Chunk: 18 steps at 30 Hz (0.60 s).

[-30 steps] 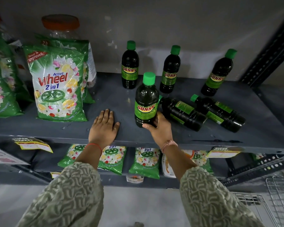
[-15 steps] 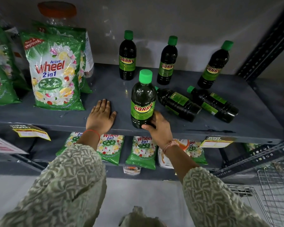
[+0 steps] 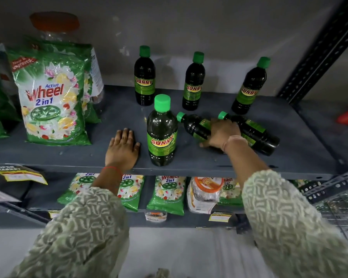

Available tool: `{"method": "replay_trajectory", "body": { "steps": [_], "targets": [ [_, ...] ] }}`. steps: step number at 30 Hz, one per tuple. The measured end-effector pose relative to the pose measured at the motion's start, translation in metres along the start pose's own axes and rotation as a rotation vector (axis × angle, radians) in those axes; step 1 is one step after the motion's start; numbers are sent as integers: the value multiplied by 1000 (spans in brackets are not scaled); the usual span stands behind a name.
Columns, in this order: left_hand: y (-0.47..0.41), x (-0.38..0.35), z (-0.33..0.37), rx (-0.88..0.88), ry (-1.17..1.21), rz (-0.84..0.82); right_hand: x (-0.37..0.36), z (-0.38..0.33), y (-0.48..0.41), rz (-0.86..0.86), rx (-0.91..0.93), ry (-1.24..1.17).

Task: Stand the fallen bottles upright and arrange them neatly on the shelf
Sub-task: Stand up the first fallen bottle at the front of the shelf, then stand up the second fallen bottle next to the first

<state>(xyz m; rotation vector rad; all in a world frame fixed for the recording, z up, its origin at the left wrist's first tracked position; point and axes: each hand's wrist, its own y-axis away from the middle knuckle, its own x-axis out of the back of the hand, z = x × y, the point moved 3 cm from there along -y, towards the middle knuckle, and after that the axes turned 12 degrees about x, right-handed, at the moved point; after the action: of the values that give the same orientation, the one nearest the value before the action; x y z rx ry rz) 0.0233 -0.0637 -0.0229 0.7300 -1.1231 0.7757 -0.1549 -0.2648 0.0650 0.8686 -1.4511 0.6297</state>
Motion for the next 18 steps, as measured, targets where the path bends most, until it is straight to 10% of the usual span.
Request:
{"method": "replay_trajectory", "body": {
  "steps": [4,11,18],
  "targets": [
    [0,-2,-1,1,-23,27,-10,8,-16,-113,-50,-254],
    [-1,-3,-2,4,-44,52,-25,-17,-30,763,-125,-554],
    [2,-1,-2,12,-34,51,-51,-28,-31,978,-145,-640]
  ]
}}
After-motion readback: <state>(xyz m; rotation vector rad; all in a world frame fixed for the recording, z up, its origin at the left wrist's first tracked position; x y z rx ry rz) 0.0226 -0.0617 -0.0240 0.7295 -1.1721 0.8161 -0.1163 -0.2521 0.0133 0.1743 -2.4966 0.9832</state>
